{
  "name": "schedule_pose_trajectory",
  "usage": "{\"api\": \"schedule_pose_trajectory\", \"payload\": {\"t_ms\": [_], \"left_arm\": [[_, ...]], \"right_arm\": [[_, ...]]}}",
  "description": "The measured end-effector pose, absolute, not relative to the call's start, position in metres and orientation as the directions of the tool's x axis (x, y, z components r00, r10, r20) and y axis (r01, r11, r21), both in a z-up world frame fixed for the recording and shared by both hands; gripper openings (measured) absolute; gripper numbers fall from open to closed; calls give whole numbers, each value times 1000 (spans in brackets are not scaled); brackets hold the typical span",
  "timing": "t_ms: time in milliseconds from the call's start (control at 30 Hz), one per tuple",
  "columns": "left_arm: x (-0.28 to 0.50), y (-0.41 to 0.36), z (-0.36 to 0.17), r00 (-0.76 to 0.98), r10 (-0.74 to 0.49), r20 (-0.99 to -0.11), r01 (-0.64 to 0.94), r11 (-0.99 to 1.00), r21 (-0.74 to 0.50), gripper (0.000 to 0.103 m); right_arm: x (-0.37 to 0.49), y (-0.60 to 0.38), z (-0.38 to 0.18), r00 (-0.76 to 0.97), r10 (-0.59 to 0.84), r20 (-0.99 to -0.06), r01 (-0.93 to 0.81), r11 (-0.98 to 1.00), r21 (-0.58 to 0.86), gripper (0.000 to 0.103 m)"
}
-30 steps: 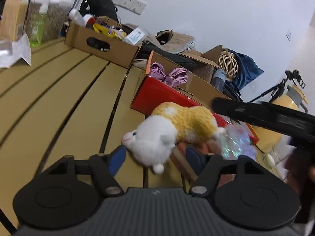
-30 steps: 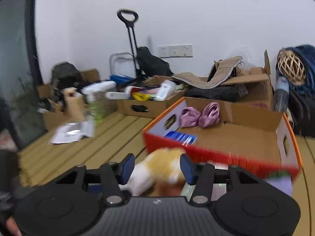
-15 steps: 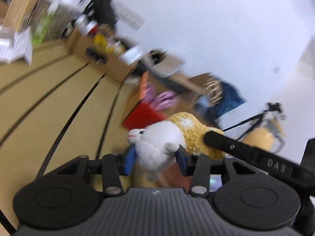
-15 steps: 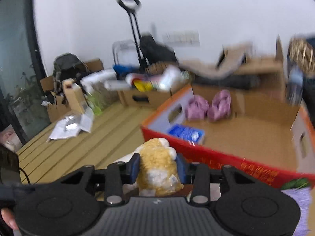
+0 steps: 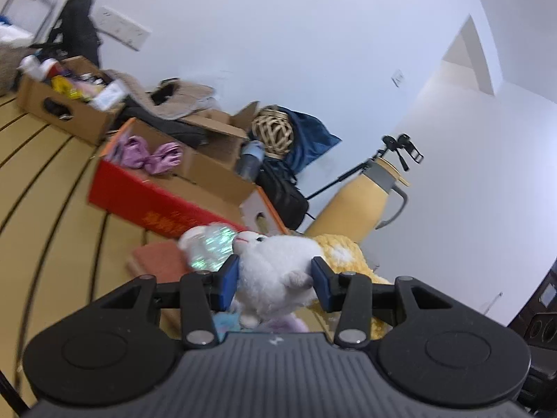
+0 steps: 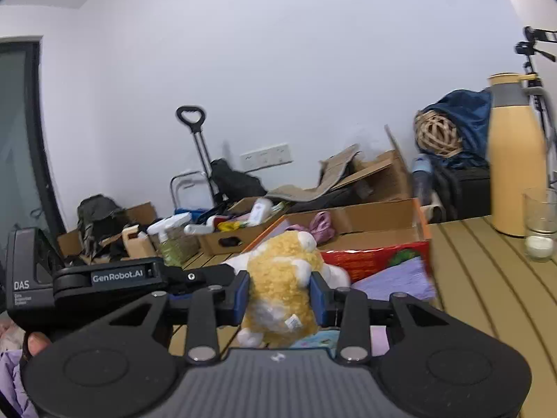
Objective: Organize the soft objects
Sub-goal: 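Lower the plush hamster into the box and open both grippers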
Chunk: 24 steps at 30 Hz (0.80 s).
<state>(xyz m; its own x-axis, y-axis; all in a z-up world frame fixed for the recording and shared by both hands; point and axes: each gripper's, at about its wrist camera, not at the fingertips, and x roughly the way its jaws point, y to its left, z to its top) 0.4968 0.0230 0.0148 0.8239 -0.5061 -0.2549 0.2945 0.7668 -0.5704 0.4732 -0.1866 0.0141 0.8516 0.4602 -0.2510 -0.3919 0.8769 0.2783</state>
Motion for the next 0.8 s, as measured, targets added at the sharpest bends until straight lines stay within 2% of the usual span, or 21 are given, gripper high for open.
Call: {"api": "schedule_pose_trajectory", "payload": {"t_ms": [167,367,500,633,733,800], "left_arm": [[572,2,26,802,-527,-282,317,775,-546,45],[720,-20,37,777,-508,-372,302,820,-487,45],[824,-31,23,731,-487,-477,268,849,-456,45],[893,-54,-12,709,-401,-580,227,908,-351,46],[913,-63,-29,673,-366,-643,208,928,-310,46],[913,-61,-30,672,-356,-649,191,930,-313,47]], "right_arm": [[510,-214,24,866,443,-234,-372,881,292,35],[643,-227,34,863,431,-263,-332,877,346,35],[748,-231,23,847,415,-334,-272,876,398,35],[838,-234,-7,809,388,-442,-182,880,440,35],[879,-222,-29,780,322,-536,-123,920,372,38],[891,-211,-37,763,255,-594,-98,954,284,41]]}}
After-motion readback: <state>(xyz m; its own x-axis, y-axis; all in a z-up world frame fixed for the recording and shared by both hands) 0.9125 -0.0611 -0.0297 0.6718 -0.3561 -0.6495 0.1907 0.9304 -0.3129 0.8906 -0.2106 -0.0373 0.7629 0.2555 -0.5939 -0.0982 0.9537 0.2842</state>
